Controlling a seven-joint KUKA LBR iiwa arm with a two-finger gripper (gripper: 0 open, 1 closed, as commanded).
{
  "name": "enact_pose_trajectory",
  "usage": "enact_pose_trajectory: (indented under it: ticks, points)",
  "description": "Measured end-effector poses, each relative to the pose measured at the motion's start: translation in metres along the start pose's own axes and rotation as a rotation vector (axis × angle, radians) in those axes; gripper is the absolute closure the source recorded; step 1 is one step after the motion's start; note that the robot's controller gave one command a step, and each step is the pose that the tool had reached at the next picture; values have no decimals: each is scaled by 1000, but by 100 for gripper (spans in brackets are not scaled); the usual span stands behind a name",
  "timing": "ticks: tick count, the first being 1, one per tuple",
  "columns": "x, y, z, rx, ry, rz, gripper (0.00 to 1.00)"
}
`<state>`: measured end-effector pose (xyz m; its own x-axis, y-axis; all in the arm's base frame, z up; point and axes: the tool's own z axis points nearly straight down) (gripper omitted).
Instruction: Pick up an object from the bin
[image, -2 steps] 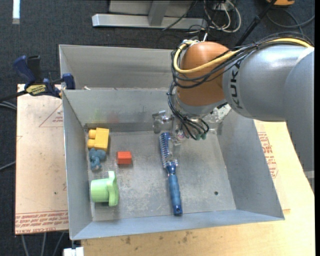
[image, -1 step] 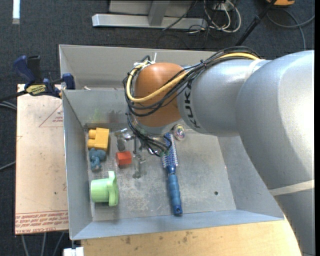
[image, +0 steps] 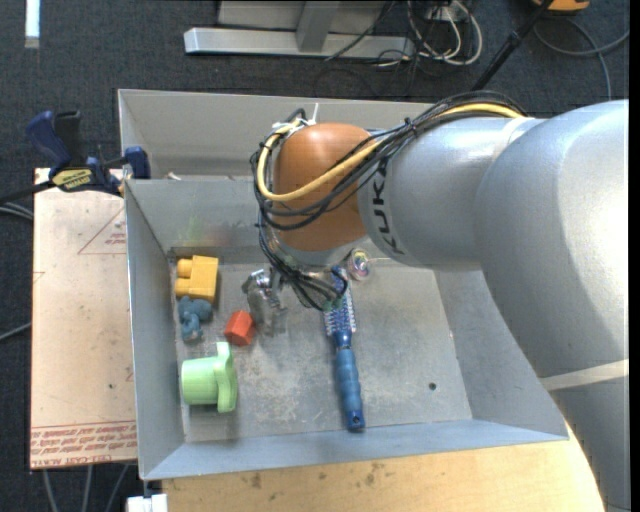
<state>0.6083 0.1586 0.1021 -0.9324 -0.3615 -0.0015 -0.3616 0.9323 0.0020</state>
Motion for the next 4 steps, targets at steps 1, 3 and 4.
enact_pose_trajectory:
  ticks: [1,3,4]
  points:
    - [0,0,0,0,0,0,0]
    - [-17,22,32,0,-2,-258,100]
    - [-17,22,32,0,-2,-258,0]
